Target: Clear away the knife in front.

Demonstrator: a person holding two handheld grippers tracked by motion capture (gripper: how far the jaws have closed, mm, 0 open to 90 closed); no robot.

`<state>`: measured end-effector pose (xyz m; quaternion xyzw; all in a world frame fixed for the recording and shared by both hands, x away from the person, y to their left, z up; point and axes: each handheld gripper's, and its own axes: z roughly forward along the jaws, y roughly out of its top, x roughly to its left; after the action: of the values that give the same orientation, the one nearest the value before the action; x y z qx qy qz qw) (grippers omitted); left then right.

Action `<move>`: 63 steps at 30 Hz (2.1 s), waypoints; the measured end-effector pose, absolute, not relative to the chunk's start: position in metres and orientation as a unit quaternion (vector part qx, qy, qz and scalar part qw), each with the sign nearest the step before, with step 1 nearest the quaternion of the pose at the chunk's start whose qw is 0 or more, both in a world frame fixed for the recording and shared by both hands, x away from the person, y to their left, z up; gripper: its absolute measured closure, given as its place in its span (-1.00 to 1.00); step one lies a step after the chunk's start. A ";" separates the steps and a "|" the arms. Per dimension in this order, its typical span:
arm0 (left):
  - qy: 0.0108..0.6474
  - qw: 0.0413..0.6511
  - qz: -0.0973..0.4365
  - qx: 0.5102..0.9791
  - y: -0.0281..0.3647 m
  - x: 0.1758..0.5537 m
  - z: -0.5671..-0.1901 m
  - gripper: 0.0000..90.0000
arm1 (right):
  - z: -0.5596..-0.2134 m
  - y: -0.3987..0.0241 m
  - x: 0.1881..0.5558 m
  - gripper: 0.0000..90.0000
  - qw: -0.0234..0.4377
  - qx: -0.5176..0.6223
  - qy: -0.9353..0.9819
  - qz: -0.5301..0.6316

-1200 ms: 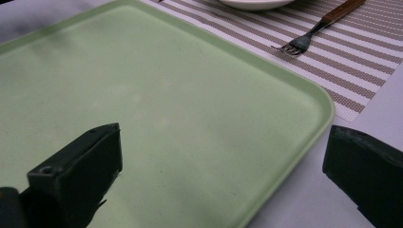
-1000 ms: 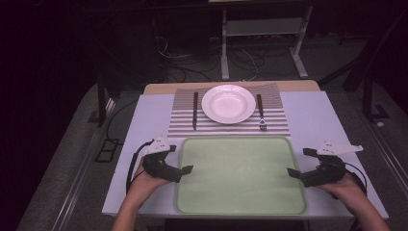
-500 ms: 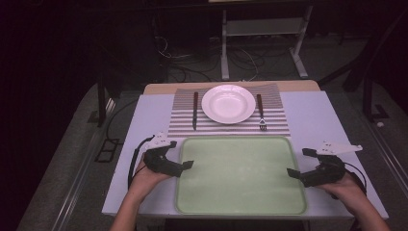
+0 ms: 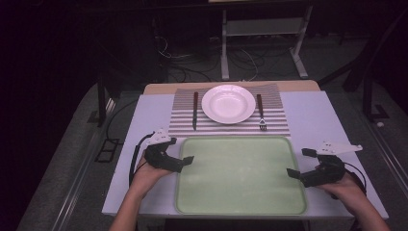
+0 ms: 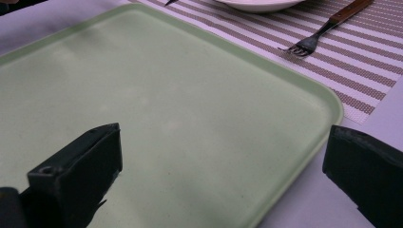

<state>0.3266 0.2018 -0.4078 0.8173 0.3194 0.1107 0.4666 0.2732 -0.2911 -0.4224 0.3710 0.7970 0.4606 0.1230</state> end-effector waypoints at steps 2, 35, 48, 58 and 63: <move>0.320 0.466 0.112 0.817 0.201 0.327 -0.408 -1.00 | -0.422 -0.291 0.273 -1.00 0.122 0.371 0.797 0.461; 0.319 0.467 0.118 0.817 0.189 0.349 -0.410 -1.00 | -0.423 -0.289 0.274 -1.00 0.118 0.369 0.796 0.465; 0.324 0.468 0.124 0.813 0.189 0.362 -0.410 -1.00 | -0.424 -0.289 0.274 -1.00 0.118 0.369 0.797 0.463; 0.330 0.462 0.130 0.813 0.189 0.373 -0.411 -0.95 | -0.424 -0.288 0.274 -1.00 0.117 0.368 0.798 0.462; 0.334 0.461 0.133 0.812 0.189 0.380 -0.413 -0.92 | -0.424 -0.288 0.274 -1.00 0.118 0.369 0.798 0.463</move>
<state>0.3798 0.1893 -0.4128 0.8115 0.3340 0.1332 0.4605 0.2743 -0.2884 -0.4240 0.3687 0.7976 0.4626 0.1180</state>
